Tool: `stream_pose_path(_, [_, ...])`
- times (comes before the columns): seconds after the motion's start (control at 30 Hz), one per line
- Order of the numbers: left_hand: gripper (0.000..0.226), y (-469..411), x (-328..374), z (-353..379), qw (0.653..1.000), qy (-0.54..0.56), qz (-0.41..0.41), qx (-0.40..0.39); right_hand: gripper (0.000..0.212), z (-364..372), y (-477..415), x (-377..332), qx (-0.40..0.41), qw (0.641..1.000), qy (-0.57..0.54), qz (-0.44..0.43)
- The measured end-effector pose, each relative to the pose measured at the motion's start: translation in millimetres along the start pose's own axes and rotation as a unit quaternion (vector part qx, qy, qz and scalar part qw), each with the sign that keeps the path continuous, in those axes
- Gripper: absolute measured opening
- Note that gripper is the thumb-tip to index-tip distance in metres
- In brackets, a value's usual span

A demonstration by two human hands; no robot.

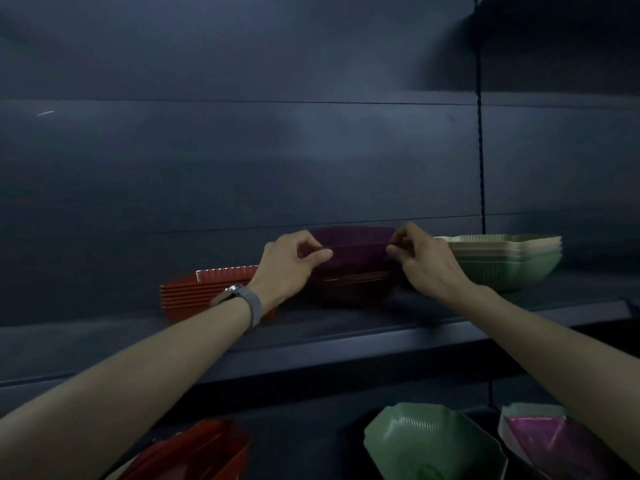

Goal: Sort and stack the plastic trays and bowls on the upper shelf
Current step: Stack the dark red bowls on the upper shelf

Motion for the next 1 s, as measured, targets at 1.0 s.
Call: stream_pose_path(1.0, [0.044,33,-19,37,0.997,0.031,-0.065,-0.006,0.018,14,20,41,-0.027,0.99,-0.114,0.084])
Point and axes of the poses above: each hand's wrist, its own y-axis away from the middle knuckle, its own z-axis out of the palm, x = y × z, the point moved 2 cm from there along -y, towards the middle knuckle, and after that the axes turned 10 degrees about z, right-handed, at the moved point
